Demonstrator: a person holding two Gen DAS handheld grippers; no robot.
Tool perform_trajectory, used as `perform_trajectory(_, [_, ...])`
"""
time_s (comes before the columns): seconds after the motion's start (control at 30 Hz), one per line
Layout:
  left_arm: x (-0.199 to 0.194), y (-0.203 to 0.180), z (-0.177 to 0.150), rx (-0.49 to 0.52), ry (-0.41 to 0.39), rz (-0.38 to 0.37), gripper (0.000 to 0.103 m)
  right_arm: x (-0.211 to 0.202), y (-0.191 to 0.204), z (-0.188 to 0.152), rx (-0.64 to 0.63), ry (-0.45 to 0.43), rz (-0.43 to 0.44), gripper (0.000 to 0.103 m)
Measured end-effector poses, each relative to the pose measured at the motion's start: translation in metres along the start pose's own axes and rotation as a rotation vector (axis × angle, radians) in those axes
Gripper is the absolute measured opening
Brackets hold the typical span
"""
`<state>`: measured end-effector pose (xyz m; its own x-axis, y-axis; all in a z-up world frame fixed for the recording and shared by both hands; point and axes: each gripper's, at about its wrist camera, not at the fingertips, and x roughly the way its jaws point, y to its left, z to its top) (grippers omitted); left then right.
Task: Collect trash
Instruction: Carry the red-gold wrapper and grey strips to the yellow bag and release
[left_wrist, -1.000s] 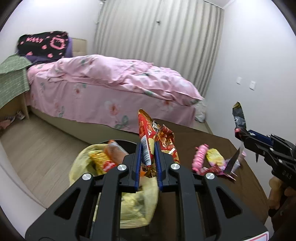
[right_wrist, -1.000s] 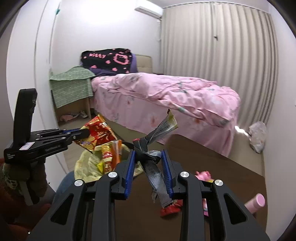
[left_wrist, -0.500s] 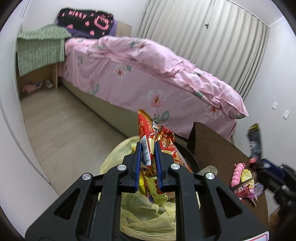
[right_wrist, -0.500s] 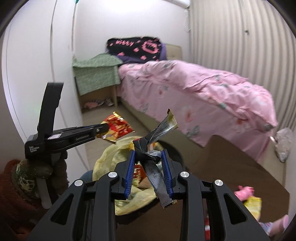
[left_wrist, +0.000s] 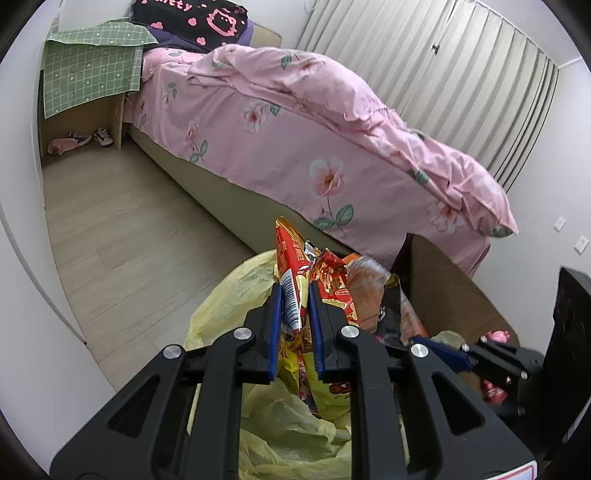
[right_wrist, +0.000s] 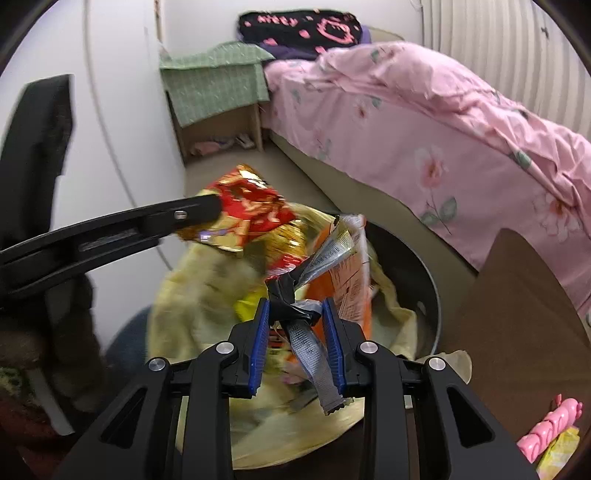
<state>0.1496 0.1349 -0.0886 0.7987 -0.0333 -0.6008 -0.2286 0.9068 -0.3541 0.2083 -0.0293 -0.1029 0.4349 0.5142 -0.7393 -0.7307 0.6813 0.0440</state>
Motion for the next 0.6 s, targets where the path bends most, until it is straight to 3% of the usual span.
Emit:
perform_trajectory(0.33, [0.032,0.004,-0.005,-0.057,0.091,-0.053,0.013,0.005,-0.017,-0.003,0.036,-0.003,0.018,0.029])
perform_trajectory(0.47, [0.025,0.003,0.002,-0.091,0.065,-0.084,0.032,0.001,-0.014,-0.006,0.024,-0.01,0.012,0.03])
perform_trajectory(0.6, [0.01,-0.003,0.011,-0.073,0.018,-0.084,0.041,-0.008,-0.015,-0.009,0.04,-0.021,0.046,0.039])
